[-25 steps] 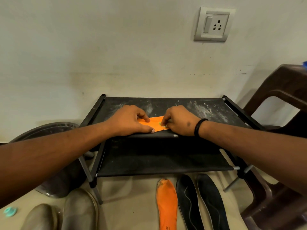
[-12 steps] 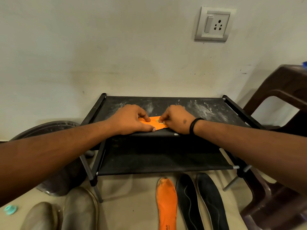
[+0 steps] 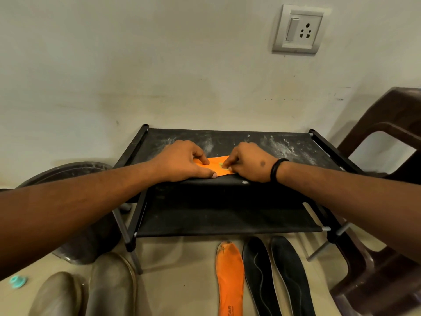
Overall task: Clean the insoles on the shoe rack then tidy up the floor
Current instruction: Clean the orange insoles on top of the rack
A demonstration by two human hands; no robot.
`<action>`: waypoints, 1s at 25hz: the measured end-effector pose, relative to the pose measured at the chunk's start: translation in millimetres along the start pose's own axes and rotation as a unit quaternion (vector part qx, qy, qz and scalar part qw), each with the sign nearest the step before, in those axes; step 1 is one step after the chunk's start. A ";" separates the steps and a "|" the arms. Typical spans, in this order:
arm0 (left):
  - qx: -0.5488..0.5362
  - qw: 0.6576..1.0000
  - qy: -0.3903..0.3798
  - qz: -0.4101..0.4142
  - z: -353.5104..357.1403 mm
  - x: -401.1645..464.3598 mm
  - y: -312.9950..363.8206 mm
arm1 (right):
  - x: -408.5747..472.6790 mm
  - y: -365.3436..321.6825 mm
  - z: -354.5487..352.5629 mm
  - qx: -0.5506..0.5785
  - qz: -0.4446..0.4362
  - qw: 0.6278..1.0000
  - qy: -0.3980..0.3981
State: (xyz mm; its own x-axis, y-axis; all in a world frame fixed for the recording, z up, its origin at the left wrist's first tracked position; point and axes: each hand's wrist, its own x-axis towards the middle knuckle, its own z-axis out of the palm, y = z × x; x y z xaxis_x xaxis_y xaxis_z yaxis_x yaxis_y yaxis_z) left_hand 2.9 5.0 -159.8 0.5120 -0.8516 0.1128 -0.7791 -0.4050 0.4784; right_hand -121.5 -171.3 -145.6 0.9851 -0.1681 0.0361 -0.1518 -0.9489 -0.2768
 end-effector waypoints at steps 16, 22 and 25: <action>-0.008 1.000 0.005 0.000 0.6 0.4 -0.9 | -4.4 35.2 -14.1 0.002 0.077 0.997 0.018; -0.011 1.000 -0.002 0.003 -0.7 0.1 0.4 | -4.6 22.5 -6.6 -0.022 0.068 0.997 0.024; -0.008 1.000 -0.002 0.007 -1.0 0.3 0.0 | -6.7 2.6 0.9 -0.014 0.018 1.000 0.002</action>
State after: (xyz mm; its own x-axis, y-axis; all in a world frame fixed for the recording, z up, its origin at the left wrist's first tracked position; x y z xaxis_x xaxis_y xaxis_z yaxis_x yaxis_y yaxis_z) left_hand 3.4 5.1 -158.9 0.4992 -0.8586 0.1167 -0.7803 -0.3869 0.4914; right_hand -128.3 -172.4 -147.5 0.9784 -0.2042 0.0305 -0.1903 -0.9490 -0.2515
